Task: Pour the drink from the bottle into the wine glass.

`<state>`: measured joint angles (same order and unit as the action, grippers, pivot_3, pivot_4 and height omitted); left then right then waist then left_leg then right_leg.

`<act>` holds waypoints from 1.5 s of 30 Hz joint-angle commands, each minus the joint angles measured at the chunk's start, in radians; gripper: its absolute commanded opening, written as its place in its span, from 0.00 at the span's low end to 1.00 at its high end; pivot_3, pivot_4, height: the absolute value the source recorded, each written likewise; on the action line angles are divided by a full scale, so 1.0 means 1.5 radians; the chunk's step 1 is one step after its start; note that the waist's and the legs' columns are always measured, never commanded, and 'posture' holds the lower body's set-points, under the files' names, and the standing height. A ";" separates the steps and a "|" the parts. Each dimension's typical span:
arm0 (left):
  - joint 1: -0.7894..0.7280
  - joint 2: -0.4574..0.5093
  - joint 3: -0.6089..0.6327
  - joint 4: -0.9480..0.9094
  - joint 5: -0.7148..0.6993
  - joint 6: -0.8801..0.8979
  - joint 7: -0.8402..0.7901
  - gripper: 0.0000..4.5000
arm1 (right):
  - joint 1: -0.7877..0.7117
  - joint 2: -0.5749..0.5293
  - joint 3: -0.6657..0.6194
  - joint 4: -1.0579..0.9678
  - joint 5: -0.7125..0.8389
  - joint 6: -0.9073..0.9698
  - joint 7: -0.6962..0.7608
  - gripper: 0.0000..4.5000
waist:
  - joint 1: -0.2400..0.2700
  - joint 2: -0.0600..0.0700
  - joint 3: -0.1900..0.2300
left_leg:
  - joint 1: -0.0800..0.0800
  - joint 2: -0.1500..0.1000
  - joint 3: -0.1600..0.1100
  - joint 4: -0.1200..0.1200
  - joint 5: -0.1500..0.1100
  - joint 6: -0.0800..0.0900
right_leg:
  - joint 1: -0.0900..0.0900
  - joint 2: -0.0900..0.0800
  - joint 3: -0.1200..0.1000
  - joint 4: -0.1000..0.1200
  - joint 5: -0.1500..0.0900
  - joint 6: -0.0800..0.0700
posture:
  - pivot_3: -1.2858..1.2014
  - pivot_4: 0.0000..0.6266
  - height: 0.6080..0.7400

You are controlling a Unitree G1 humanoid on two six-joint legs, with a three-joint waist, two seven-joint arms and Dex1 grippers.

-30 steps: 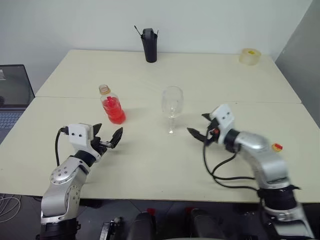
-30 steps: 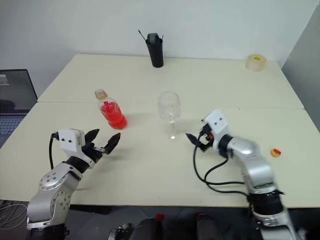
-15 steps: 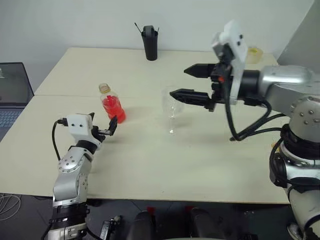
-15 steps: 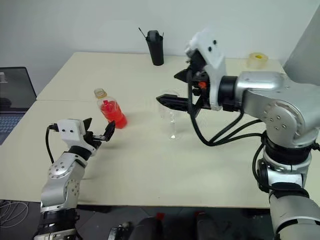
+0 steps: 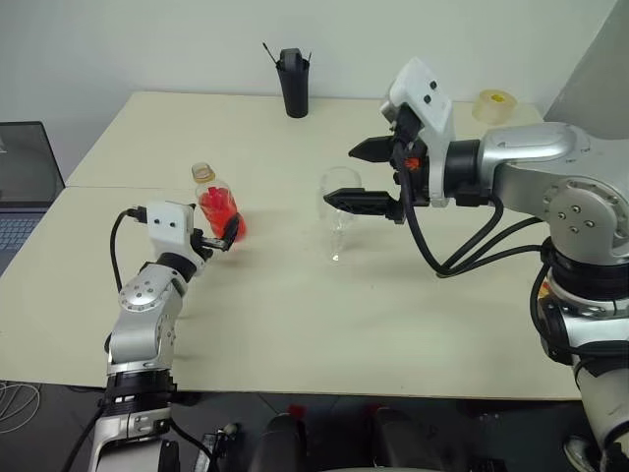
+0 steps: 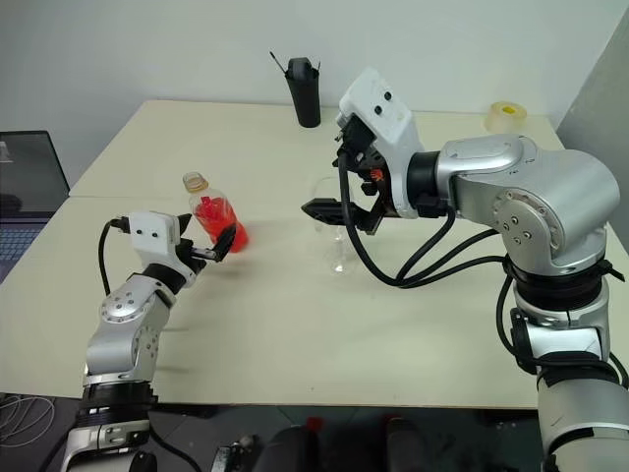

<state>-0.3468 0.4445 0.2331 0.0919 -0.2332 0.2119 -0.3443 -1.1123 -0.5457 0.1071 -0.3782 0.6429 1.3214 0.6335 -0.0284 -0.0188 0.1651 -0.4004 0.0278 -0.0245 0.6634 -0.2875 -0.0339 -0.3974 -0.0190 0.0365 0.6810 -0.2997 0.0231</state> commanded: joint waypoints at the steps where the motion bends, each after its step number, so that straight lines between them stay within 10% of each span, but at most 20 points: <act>1: -0.017 0.010 0.002 0.010 0.005 -0.016 -0.010 1.00 | -0.018 -0.005 -0.004 -0.018 0.000 -0.014 0.000 0.99 | 0.000 0.000 0.000 | 0.000 0.000 0.000 0.000 0.000 0.000 | 0.000 0.000 0.000 0.000 0.000 0.000 | 0.52 0.24 1.00; 19: -0.117 -0.023 -0.029 0.165 0.035 -0.111 -0.017 1.00 | -0.016 -0.009 -0.005 -0.035 0.006 0.006 -0.015 0.99 | 0.000 0.000 0.000 | -0.001 0.000 0.000 0.000 0.000 0.000 | -0.001 0.000 0.000 0.000 0.000 0.000 | 0.52 0.24 1.00; 29: -0.146 -0.015 -0.030 0.211 0.036 -0.149 -0.038 0.49 | 0.024 -0.068 -0.038 -0.061 0.009 0.006 -0.012 1.00 | 0.001 0.000 0.000 | -0.002 0.000 0.001 0.000 0.000 0.000 | -0.003 0.000 0.000 0.001 0.000 0.000 | 0.52 0.24 1.00; 45: -0.340 0.050 -0.116 0.270 0.094 -0.248 -0.195 0.38 | 0.412 -0.107 -0.243 -0.229 0.014 -0.221 -0.020 1.00 | 0.001 -0.001 0.000 | -0.009 -0.001 0.000 0.005 0.001 0.000 | -0.008 0.004 -0.002 0.002 0.001 0.001 | 0.52 0.24 1.00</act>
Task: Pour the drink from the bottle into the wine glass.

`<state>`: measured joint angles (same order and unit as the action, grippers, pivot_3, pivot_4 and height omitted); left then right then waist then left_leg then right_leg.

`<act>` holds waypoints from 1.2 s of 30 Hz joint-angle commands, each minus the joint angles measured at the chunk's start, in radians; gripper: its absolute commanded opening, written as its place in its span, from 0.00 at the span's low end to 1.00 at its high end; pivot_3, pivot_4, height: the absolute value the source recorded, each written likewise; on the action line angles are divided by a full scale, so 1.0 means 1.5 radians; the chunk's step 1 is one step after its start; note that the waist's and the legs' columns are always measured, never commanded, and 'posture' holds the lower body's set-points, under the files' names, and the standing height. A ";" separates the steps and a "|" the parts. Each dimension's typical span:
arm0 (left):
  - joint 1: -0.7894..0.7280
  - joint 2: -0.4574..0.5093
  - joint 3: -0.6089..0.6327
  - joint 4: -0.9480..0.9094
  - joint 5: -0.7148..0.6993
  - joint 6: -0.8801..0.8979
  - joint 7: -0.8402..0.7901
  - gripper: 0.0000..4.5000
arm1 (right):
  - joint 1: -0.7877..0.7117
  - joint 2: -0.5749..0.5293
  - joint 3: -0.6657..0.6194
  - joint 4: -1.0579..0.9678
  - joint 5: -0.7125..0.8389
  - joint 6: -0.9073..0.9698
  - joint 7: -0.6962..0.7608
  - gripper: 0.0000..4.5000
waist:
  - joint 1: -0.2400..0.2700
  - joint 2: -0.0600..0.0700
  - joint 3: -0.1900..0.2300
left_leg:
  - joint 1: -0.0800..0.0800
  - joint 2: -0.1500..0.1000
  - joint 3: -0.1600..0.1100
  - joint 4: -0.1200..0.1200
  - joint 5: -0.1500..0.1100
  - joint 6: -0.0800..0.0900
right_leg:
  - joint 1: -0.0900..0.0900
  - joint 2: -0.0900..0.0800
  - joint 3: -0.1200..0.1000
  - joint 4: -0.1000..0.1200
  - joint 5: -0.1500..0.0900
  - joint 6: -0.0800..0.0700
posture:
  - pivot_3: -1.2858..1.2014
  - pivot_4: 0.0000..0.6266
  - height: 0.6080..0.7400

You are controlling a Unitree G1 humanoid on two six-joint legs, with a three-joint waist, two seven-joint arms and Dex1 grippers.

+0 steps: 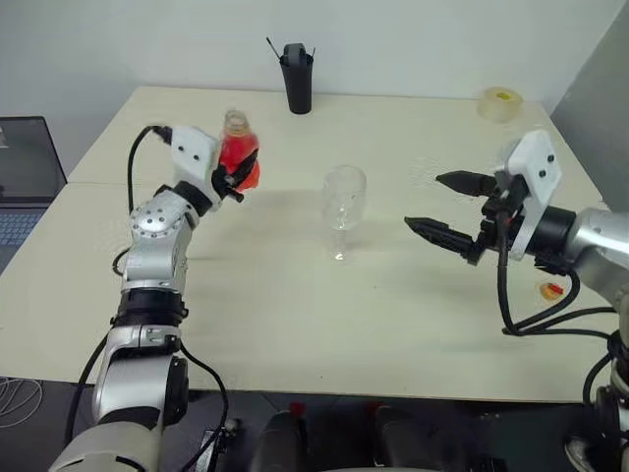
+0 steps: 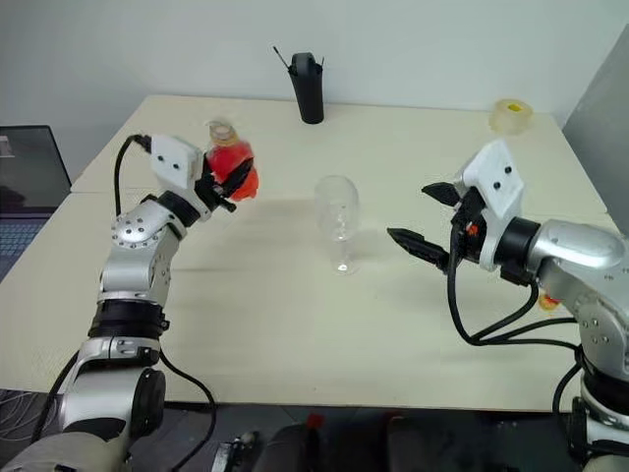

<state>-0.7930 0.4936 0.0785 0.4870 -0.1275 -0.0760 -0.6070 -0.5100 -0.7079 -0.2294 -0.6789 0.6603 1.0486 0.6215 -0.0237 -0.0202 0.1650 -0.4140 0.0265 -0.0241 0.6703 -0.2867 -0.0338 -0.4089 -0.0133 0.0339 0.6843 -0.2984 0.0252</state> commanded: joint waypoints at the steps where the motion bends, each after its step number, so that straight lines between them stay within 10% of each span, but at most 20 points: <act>1: -0.055 0.020 -0.024 0.019 0.036 -0.075 -0.026 0.38 | 0.017 0.001 -0.017 -0.032 0.002 -0.045 -0.013 1.00 | -0.002 0.000 0.000 | 0.000 0.000 0.000 0.001 0.000 0.000 | 0.000 0.000 0.000 0.001 0.000 0.000 | 0.52 0.24 1.00; 36: -0.160 0.004 -0.131 0.175 0.206 -0.371 0.017 0.38 | -0.025 0.004 0.077 -0.024 0.055 0.001 -0.080 1.00 | -0.003 0.000 0.000 | -0.001 0.000 0.000 0.005 0.000 0.000 | 0.000 0.001 0.000 0.004 0.000 0.000 | 0.52 0.24 1.00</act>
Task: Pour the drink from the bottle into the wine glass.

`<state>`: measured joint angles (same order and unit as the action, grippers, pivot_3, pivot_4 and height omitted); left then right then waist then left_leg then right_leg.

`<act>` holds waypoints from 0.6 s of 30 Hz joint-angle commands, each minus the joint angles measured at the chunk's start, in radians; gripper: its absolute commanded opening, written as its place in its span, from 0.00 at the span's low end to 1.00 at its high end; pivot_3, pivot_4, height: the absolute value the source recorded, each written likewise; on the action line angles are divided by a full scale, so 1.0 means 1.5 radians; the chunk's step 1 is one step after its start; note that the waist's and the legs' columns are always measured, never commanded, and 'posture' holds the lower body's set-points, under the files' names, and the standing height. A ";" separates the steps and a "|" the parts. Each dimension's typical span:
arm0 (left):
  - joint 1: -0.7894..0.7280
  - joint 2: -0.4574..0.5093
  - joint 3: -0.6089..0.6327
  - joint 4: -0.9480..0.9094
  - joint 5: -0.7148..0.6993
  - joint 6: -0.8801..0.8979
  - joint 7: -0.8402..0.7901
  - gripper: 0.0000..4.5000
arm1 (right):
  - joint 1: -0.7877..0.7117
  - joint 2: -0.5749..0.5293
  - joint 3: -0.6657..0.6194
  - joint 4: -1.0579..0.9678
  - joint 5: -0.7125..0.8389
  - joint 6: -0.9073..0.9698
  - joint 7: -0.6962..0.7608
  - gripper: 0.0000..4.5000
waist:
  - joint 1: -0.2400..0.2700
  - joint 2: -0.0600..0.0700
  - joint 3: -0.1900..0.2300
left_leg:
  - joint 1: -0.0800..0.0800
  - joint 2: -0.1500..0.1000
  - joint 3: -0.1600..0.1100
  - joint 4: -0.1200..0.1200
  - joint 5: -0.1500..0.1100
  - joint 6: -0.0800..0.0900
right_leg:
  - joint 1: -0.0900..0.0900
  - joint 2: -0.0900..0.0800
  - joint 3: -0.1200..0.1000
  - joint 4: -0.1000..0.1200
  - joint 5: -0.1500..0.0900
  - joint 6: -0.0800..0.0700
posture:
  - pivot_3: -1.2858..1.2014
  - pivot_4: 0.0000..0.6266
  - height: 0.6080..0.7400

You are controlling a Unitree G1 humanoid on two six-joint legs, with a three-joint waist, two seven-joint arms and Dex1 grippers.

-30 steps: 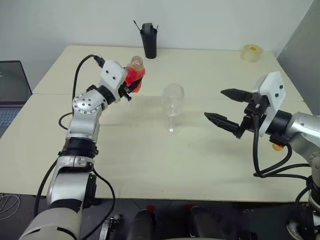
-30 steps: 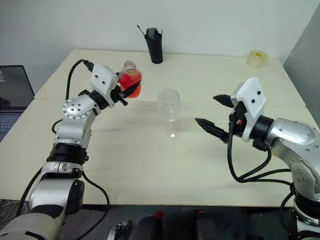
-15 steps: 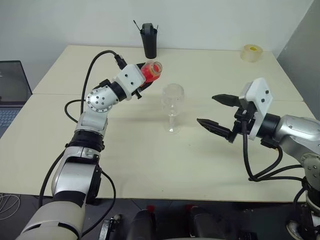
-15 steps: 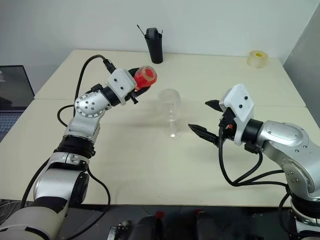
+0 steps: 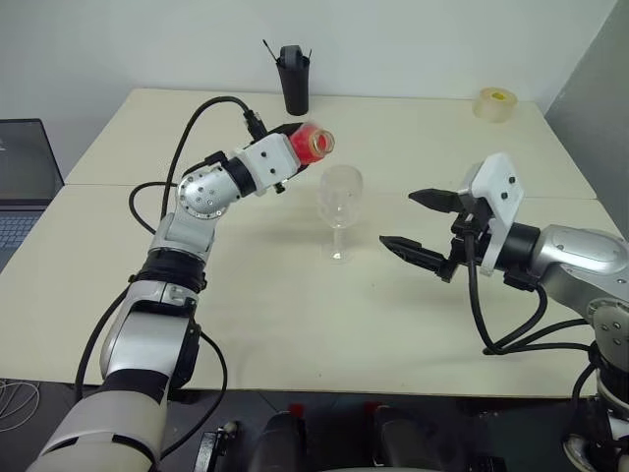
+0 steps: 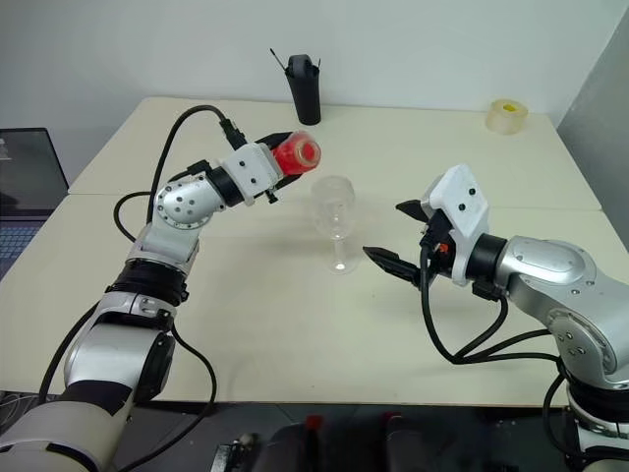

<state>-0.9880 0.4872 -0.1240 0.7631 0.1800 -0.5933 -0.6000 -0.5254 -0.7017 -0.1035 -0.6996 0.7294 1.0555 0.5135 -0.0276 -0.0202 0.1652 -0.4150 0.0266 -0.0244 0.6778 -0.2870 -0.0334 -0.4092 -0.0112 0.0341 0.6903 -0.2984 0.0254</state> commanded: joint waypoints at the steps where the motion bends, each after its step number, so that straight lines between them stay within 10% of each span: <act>1: -0.030 0.010 0.001 -0.006 0.007 -0.032 0.015 0.38 | -0.015 0.000 -0.007 -0.010 0.010 -0.004 -0.010 1.00 | 0.000 0.000 0.000 | 0.000 0.000 0.000 0.000 0.000 0.000 | 0.000 0.000 0.000 0.000 0.000 0.000 | 0.52 0.24 1.00; 18: -0.060 0.035 -0.037 0.026 0.119 -0.089 0.106 0.37 | -0.022 0.006 0.003 -0.009 0.011 -0.004 -0.033 1.00 | 0.000 0.000 0.000 | 0.000 0.000 0.000 0.000 0.000 0.000 | 0.000 0.000 0.000 0.001 0.000 0.000 | 0.52 0.24 1.00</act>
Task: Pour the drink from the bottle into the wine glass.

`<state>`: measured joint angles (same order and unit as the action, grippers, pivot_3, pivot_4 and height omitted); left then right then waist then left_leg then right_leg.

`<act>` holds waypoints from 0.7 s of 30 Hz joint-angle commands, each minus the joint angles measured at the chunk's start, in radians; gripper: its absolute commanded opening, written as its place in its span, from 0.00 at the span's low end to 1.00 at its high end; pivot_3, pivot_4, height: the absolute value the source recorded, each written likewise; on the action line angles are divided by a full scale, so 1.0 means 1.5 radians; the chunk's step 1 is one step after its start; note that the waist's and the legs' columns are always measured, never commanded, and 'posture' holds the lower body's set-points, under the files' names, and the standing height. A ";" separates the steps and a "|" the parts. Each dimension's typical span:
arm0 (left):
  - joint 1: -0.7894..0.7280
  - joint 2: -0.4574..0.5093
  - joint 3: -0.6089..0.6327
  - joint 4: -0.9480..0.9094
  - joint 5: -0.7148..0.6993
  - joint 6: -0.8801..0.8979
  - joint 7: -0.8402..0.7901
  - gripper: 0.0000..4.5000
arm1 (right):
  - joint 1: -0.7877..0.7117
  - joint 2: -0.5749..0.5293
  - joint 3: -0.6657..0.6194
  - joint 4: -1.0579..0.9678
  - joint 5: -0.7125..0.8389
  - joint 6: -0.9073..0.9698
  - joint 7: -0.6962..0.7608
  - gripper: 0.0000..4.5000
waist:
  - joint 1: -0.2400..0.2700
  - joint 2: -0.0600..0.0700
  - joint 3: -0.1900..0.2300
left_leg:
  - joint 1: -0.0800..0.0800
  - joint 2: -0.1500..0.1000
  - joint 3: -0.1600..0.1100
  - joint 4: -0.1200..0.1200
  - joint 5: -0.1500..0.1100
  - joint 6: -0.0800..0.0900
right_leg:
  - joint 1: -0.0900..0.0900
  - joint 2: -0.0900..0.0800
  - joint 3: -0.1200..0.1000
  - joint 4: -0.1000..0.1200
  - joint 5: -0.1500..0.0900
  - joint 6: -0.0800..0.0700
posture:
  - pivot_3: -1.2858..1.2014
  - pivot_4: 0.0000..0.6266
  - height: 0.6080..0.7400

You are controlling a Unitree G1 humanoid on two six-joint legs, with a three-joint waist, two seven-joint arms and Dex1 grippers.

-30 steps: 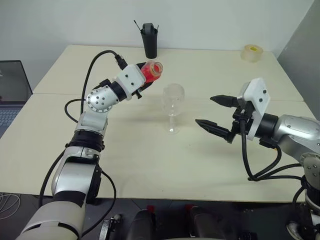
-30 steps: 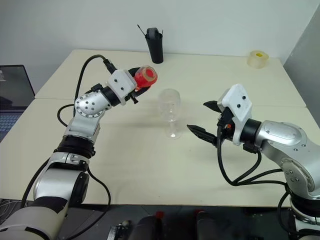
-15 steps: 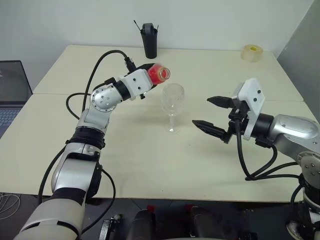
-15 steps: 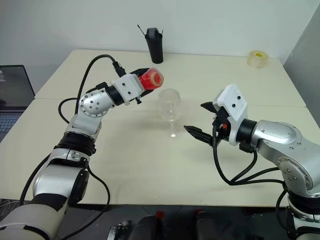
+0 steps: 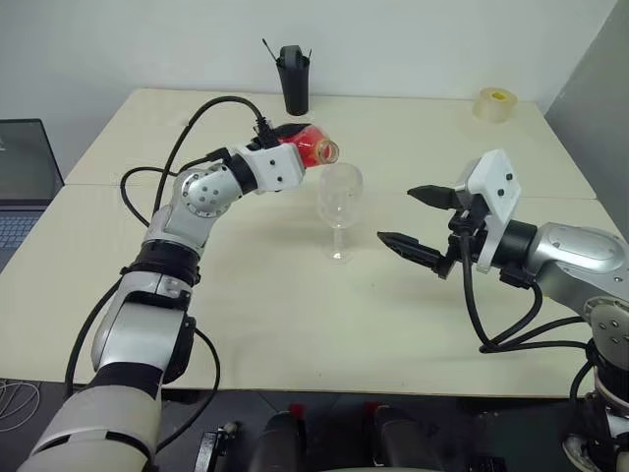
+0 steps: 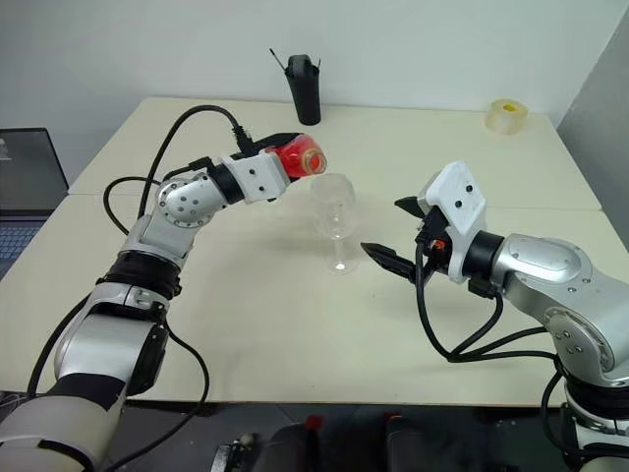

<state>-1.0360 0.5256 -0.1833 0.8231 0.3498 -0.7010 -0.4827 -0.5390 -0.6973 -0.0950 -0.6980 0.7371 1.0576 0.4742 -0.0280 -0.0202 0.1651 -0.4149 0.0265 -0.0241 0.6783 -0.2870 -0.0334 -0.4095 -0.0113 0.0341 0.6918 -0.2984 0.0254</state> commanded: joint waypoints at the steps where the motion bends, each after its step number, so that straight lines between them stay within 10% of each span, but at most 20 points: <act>1: -0.030 0.011 -0.001 -0.014 0.011 -0.020 0.031 0.37 | -0.013 0.004 -0.002 -0.010 0.006 -0.006 -0.008 1.00 | 0.000 0.000 0.000 | 0.000 0.000 0.000 0.000 0.000 0.000 | 0.000 0.000 0.000 0.000 0.000 0.000 | 0.52 0.24 1.00; 21: -0.063 0.032 -0.034 0.010 0.084 -0.051 0.111 0.37 | -0.020 0.010 -0.007 -0.005 0.011 -0.005 -0.016 1.00 | 0.000 0.000 0.000 | 0.000 0.000 0.001 0.001 0.000 0.000 | -0.001 0.000 0.000 0.002 0.000 0.000 | 0.52 0.24 1.00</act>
<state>-1.0758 0.5557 -0.2491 0.8598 0.4777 -0.7556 -0.3550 -0.5448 -0.6821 -0.0928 -0.6926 0.7378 1.0575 0.4534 -0.0284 -0.0202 0.1651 -0.4150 0.0264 -0.0233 0.6793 -0.2869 -0.0335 -0.4108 -0.0113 0.0346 0.6953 -0.2984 0.0254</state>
